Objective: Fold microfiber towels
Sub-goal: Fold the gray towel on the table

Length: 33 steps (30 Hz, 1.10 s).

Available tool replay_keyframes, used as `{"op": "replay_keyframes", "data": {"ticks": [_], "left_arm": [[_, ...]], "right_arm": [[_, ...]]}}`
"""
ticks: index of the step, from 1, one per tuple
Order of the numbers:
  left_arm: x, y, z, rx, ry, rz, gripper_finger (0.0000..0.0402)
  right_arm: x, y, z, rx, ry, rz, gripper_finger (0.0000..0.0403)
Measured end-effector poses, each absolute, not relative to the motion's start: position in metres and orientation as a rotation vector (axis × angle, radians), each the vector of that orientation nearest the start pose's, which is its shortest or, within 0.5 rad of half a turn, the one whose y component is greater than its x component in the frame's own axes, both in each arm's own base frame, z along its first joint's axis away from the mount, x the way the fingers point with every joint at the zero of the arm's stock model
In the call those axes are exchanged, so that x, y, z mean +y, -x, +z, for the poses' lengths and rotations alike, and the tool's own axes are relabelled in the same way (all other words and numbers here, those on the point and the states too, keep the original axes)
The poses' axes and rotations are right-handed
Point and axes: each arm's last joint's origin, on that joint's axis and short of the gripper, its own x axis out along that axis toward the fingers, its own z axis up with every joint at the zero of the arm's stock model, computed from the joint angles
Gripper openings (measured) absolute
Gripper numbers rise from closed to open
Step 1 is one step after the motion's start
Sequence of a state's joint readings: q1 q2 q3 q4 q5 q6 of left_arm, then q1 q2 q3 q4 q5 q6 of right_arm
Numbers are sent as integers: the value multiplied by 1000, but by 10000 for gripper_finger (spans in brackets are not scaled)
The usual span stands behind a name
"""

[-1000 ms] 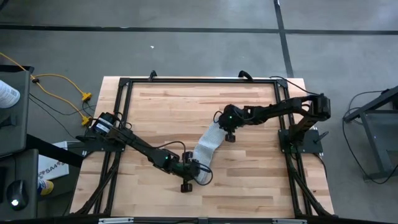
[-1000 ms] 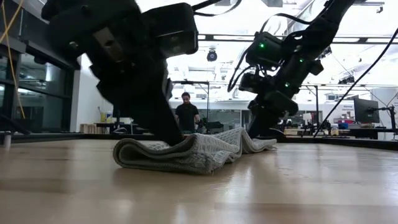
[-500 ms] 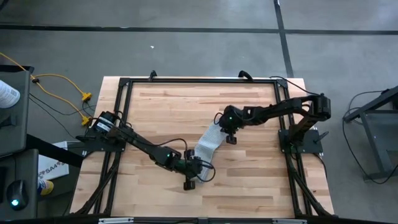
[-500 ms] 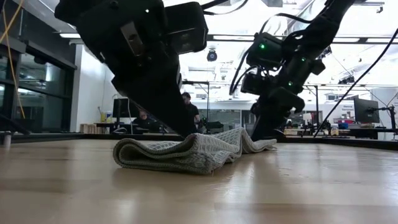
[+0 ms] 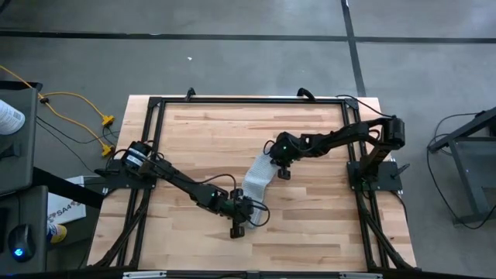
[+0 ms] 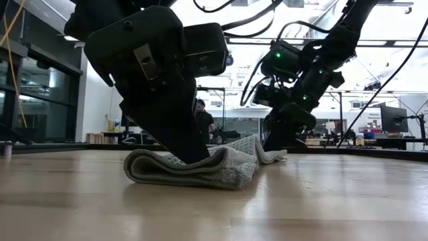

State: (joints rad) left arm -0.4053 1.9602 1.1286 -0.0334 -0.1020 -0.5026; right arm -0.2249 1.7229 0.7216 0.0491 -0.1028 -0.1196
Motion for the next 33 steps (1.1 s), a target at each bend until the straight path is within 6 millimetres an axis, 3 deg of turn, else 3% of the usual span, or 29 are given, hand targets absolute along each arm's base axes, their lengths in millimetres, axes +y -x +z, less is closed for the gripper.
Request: {"op": "replay_keyframes", "data": {"ticks": [14, 26, 33], "left_arm": [[-153, -364, 134, 858, 264, -81, 0], [-148, -370, 135, 804, 282, -59, 0], [-154, -388, 137, 778, 231, -80, 0]], "right_arm": [[-84, -293, 117, 913, -32, -86, 2], [-90, -294, 118, 883, -16, -52, 2], [-90, -294, 119, 879, -14, -53, 2]]}}
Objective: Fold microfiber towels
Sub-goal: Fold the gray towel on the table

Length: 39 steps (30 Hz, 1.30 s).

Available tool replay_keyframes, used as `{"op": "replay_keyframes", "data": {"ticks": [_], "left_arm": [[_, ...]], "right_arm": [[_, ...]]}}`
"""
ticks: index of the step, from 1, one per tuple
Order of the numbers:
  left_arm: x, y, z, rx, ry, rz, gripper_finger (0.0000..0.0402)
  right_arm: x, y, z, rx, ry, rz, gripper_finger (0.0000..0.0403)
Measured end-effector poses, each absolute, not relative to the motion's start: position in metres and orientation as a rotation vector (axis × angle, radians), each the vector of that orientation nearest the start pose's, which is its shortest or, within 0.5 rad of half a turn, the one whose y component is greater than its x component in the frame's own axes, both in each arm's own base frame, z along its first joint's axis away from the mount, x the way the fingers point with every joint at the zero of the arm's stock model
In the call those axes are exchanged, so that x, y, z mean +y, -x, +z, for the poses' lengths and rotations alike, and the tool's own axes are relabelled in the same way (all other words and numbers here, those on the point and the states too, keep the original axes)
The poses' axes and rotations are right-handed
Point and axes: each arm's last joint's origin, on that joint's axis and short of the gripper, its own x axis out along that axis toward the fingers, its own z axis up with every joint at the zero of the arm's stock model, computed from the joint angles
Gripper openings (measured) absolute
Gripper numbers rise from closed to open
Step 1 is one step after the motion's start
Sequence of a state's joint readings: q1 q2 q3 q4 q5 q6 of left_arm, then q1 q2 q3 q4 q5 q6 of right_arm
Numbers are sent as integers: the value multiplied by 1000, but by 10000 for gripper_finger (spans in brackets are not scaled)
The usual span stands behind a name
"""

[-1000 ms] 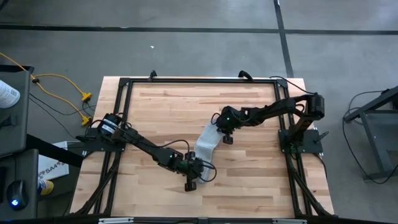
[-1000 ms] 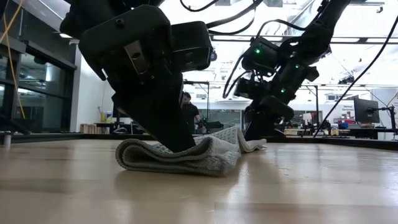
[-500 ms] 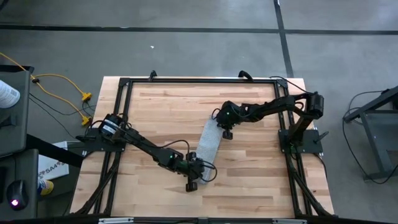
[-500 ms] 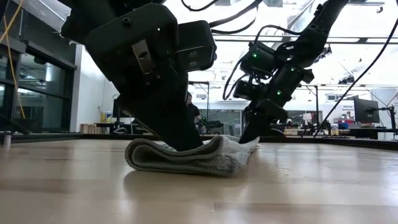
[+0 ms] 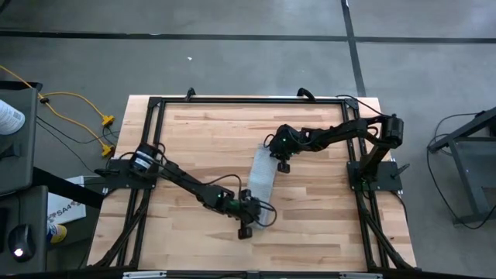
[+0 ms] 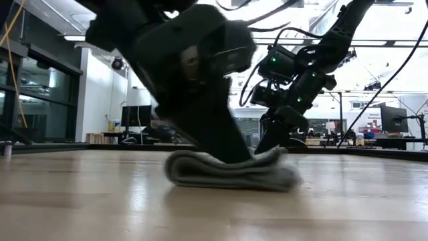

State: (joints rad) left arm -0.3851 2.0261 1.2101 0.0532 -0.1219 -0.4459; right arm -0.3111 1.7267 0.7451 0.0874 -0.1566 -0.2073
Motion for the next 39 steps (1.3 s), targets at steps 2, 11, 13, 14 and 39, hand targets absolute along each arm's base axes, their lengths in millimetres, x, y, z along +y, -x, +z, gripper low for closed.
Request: {"op": "replay_keyframes", "data": {"ticks": [2, 11, 13, 14, 39], "left_arm": [[-155, -392, 136, 782, 207, -93, 0], [-150, -402, 143, 781, 194, -87, 0], [-147, -403, 143, 785, 201, -88, 0], [-145, -404, 143, 783, 205, -89, 0], [-144, -404, 142, 804, 219, -138, 0]], "right_arm": [[-90, -294, 119, 878, -14, -54, 2], [-92, -294, 120, 866, -30, -65, 2], [-92, -294, 119, 868, -31, -65, 2], [-92, -294, 120, 867, -31, -65, 2], [-91, -296, 121, 835, -64, -57, 2]]}}
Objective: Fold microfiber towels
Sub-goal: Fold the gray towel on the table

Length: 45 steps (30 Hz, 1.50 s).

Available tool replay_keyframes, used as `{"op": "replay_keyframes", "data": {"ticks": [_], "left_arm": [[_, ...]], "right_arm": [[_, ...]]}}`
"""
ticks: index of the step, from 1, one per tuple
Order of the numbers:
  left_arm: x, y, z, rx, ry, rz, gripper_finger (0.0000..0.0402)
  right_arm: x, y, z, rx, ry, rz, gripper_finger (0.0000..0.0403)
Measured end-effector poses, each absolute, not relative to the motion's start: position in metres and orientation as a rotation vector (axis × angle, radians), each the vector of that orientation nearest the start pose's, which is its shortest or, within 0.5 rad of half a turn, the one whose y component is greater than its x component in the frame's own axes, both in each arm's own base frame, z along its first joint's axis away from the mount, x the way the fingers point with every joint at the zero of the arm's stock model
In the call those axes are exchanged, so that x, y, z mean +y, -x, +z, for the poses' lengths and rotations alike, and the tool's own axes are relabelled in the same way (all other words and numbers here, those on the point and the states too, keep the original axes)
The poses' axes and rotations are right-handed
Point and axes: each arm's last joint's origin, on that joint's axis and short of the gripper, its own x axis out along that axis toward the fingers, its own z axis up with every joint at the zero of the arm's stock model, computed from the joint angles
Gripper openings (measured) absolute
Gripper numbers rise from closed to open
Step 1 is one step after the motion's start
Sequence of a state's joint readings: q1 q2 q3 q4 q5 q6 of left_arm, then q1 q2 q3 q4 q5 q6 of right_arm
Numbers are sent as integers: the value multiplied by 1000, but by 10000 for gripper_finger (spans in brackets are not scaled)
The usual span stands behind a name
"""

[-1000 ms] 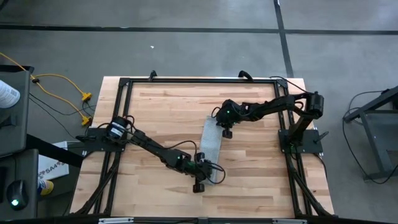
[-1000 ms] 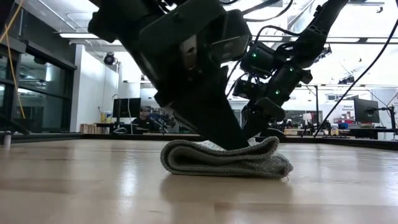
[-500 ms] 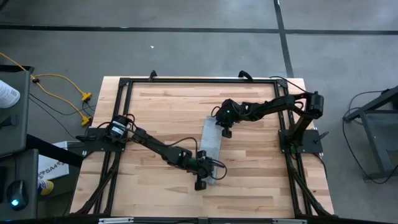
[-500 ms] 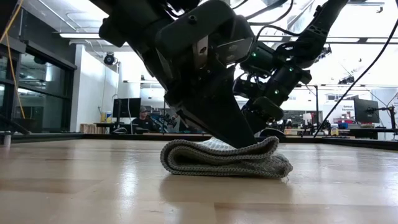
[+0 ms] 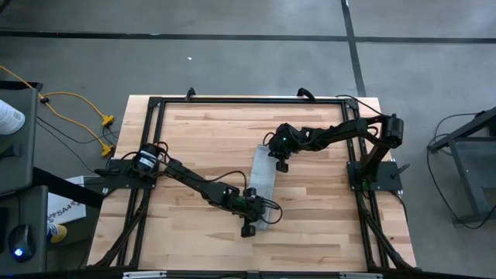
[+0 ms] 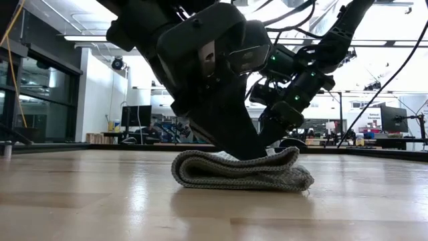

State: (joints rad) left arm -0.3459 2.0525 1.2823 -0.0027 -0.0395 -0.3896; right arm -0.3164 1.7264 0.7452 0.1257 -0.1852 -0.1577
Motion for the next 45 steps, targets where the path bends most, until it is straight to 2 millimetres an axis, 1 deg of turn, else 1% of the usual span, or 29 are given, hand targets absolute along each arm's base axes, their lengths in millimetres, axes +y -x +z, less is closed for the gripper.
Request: {"op": "replay_keyframes", "data": {"ticks": [4, 10, 15, 21, 26, 28, 32, 36, 38, 42, 45], "left_arm": [[-145, -404, 143, 799, 201, -148, 0], [-146, -412, 128, 771, 216, -182, 0], [-143, -414, 127, 761, 218, -202, 0], [-146, -423, 137, 744, 118, -245, 0], [-146, -427, 143, 723, 40, -207, 0], [-147, -430, 149, 701, 18, -205, 0], [-147, -433, 158, 722, -25, -193, 0], [-146, -436, 172, 767, -113, -146, 0], [-144, -436, 179, 810, -150, -108, 0], [-128, -432, 181, 951, -213, -54, 0], [-111, -427, 181, 1048, -220, -21, 0]], "right_arm": [[-92, -297, 122, 824, -62, -57, 2], [-92, -298, 123, 809, -65, -61, 2], [-92, -298, 123, 806, -78, -67, 2], [-92, -298, 123, 806, -80, -68, 2], [-92, -298, 123, 805, -82, -69, 2], [-92, -299, 124, 795, -83, -72, 2], [-92, -299, 134, 756, -74, -80, 2], [-92, -296, 153, 698, -52, -99, 2], [-92, -294, 163, 674, -42, -137, 2], [-96, -287, 177, 645, -67, -205, 2], [-101, -280, 181, 664, -111, -227, 2]]}}
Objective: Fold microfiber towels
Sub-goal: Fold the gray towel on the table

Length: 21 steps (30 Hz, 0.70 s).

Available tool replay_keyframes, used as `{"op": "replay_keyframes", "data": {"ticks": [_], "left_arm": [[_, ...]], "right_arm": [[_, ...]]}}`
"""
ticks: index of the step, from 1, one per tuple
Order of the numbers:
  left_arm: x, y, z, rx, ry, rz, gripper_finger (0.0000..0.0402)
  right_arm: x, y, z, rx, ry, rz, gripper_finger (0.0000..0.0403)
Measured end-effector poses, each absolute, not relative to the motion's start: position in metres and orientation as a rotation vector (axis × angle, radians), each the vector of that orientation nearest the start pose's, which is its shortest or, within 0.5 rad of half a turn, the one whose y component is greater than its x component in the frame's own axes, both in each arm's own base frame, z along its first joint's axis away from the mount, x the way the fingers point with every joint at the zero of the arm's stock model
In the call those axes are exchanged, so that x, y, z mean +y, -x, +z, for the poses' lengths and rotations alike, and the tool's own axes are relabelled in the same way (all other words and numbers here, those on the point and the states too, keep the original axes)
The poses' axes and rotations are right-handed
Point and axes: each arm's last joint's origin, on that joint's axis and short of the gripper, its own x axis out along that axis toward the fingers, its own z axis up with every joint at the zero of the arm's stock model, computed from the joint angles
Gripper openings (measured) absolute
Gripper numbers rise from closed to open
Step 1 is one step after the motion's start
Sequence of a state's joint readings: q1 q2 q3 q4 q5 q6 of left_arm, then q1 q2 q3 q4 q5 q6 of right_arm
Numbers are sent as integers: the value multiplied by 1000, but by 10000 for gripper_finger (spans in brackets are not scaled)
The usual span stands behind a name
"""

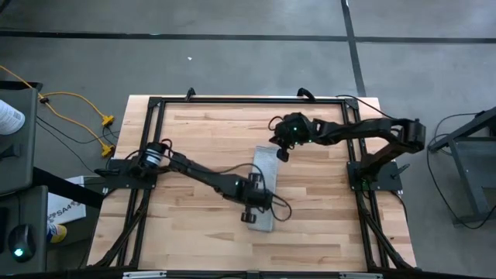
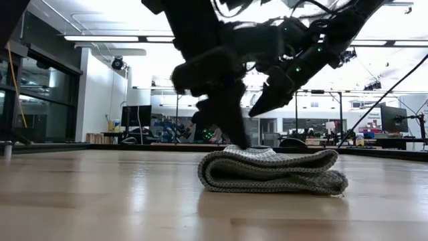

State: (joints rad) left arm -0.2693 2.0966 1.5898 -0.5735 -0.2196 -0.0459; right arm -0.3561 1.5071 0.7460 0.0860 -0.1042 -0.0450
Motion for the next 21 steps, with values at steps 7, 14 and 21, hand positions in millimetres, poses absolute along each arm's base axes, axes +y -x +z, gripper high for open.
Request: {"op": "replay_keyframes", "data": {"ticks": [7, 14, 21], "left_arm": [[-66, -419, 194, 1169, -190, -1, 0], [-18, -415, 211, 1133, -150, -77, 0], [35, -394, 195, 1160, -60, -83, 0]], "right_arm": [[-111, -268, 175, 760, -179, -274, 2], [-114, -263, 172, 795, -198, -285, 2], [-119, -258, 170, 825, -249, -308, 2]]}}
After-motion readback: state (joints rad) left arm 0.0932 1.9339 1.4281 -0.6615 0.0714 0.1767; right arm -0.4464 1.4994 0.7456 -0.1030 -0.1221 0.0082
